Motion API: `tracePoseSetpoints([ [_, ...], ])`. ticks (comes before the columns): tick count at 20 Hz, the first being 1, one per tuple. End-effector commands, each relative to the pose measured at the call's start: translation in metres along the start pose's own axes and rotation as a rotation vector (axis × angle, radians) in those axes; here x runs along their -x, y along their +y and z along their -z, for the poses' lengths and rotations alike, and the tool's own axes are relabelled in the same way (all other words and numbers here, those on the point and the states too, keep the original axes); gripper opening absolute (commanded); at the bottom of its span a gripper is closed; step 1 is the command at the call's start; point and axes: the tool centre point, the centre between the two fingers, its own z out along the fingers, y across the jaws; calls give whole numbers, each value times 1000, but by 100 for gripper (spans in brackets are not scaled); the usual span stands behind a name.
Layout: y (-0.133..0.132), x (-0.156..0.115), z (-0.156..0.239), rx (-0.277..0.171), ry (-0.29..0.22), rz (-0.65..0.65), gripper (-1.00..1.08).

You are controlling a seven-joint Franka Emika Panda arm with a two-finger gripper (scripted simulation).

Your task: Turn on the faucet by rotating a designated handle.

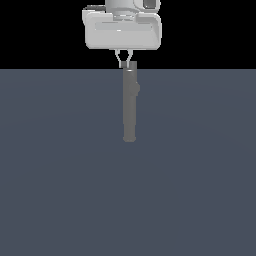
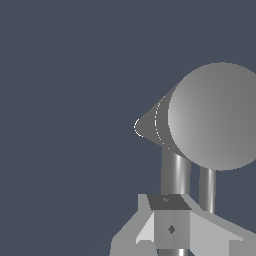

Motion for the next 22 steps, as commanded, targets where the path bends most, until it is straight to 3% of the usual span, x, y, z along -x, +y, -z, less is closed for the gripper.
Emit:
tracePoseSetpoints([
  [1, 7, -1, 0, 1, -1, -4, -100],
  [11, 70, -13, 2, 6, -10, -35, -100],
  [12, 70, -13, 2, 6, -10, -35, -100],
  [13, 27, -4, 0, -12, -36, 18, -100],
  [22, 53, -30, 0, -4, -25, -7, -100],
])
